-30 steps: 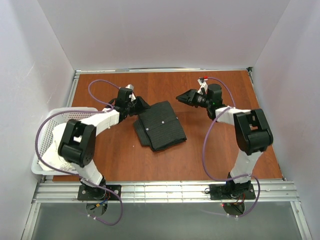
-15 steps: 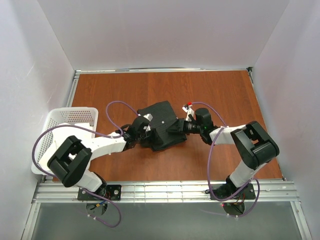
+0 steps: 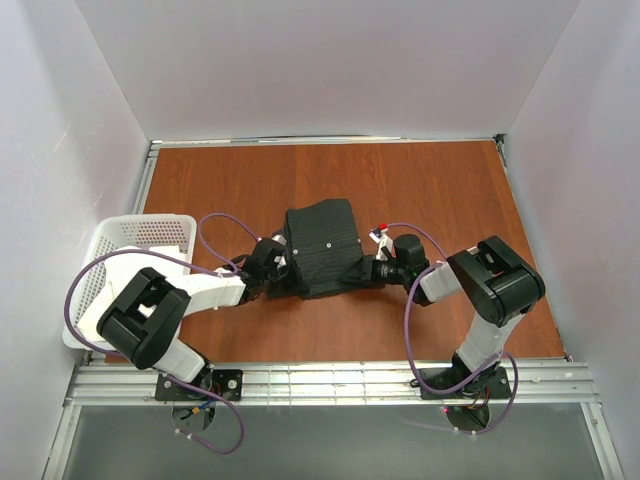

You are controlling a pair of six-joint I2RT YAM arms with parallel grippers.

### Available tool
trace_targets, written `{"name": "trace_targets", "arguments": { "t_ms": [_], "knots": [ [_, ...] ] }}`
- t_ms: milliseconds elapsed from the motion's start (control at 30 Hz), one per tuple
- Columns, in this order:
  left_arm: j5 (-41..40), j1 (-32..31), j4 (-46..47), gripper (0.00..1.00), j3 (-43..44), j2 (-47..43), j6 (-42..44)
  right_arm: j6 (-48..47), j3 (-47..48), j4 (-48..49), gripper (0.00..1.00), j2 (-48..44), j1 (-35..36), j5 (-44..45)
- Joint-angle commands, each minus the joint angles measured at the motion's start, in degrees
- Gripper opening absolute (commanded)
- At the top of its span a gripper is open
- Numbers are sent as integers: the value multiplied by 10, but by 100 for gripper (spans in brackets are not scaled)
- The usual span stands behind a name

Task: Fold and stack the long sleeve shirts
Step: Fold the shirt

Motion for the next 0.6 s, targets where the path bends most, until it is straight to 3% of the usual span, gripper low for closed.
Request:
{"name": "trace_targets", "arguments": {
  "t_ms": [0,167,267,400,500,567],
  "knots": [
    [-40,28,-49,9,-4,-11,27,-19,-20,-7,24,-37,-9,22],
    [-67,54,-85,12,33,-20,62,-53,-19,-65,24,-117,-10,35],
    [-98,68,-125,17,73,-37,94,-129,30,-202,25,-163,-10,77],
    [-117,71,-164,37,122,-78,108,-221,125,-350,28,-207,-9,138],
    [-108,68,-164,56,146,-108,96,-263,212,-419,29,-177,-10,163],
    [-100,61,-164,61,155,-110,78,-273,273,-435,29,-140,-10,161]
  ]
}}
